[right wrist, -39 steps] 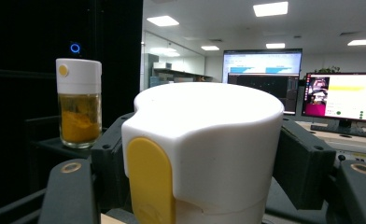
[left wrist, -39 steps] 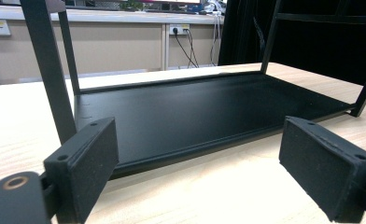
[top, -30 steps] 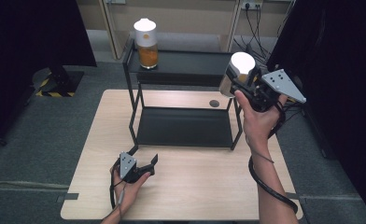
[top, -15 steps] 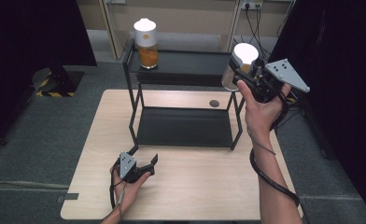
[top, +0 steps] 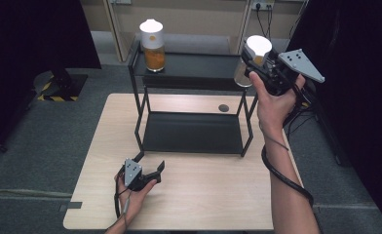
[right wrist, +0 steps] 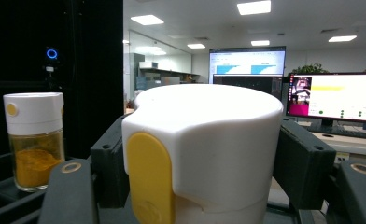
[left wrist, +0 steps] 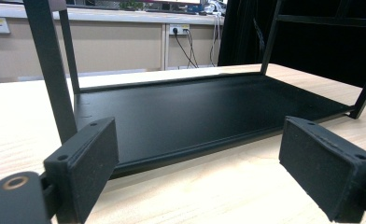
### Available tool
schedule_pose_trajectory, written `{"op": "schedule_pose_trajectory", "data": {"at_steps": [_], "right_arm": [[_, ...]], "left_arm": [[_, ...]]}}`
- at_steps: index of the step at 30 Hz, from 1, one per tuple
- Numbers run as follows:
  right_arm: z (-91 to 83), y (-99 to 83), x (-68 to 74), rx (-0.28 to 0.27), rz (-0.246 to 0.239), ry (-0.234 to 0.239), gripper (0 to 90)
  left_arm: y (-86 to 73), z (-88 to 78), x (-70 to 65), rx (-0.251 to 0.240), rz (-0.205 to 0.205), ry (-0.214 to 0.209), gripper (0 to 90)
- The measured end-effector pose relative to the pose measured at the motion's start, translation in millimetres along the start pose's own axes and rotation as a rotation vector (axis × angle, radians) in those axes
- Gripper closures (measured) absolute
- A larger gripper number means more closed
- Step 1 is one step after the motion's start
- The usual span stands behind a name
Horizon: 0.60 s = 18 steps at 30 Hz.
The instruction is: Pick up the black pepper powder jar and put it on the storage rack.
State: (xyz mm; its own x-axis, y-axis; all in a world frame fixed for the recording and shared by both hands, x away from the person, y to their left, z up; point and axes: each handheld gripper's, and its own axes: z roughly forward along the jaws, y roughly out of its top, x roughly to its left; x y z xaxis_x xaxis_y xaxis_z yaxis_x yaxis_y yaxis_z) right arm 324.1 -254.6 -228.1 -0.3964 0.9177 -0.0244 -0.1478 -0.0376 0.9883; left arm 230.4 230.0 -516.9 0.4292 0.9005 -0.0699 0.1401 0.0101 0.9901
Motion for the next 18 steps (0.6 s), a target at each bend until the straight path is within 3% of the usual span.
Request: {"op": "schedule_pose_trajectory", "data": {"at_steps": [18], "right_arm": [[30.0,12.0,-9.4,0.052,0.000,-0.054,31.0]], "left_arm": [[-0.4,-0.2,-0.2,-0.002,0.001,0.000,11.4]]}}
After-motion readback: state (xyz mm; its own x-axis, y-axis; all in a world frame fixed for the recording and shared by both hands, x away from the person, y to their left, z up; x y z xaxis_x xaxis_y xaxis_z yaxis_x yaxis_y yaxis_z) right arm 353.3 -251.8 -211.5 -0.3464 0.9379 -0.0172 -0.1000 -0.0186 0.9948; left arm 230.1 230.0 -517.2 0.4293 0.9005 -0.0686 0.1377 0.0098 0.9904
